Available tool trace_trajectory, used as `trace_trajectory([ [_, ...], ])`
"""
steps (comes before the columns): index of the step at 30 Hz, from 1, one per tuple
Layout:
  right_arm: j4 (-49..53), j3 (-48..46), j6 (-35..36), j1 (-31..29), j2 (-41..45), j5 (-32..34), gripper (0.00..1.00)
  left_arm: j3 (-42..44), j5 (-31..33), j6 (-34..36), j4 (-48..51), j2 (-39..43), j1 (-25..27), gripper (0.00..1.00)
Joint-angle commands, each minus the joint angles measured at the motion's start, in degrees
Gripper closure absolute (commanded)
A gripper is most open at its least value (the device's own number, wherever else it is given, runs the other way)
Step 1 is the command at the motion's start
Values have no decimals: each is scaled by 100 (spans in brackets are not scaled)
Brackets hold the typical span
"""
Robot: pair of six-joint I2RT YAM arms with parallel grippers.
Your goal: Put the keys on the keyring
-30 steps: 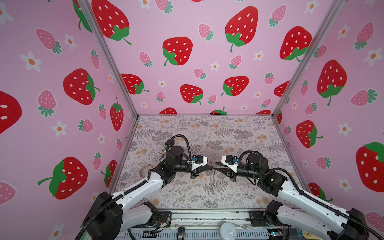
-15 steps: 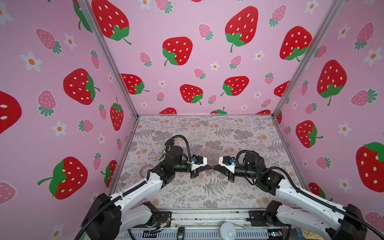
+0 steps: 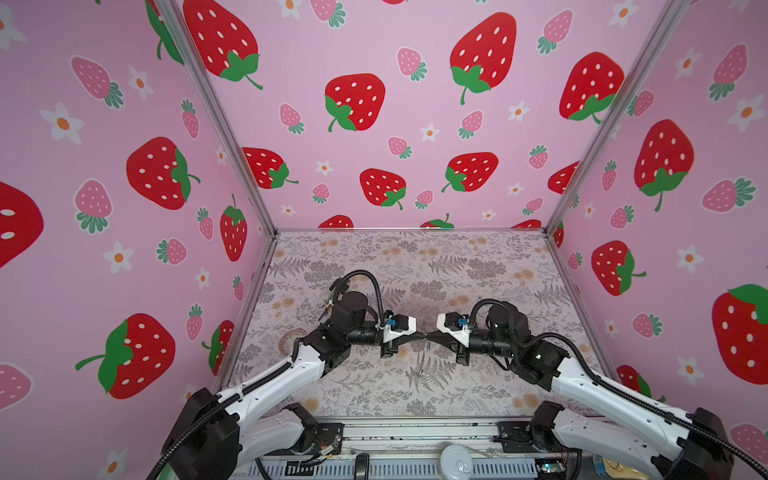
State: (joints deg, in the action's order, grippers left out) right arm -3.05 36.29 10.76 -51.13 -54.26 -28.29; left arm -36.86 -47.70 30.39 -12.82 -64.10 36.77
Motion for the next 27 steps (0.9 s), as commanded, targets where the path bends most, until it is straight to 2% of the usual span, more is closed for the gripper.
trace_trajectory([
  [1,250,278,82,-12,42,99,100,-350,392,544,533,198,23,80],
  [8,811,526,128,-11,-79,184,100,-546,1266,1167,1247,523,159,77],
  [16,1401,842,136,-11,-271,176,100,-739,2948,2214,1796,708,1010,75],
  [24,1666,1015,92,-16,-391,116,100,-989,3832,2537,1787,524,1491,75],
  [27,1709,1038,101,-11,-402,122,100,-1085,3938,2577,1848,466,1624,75],
])
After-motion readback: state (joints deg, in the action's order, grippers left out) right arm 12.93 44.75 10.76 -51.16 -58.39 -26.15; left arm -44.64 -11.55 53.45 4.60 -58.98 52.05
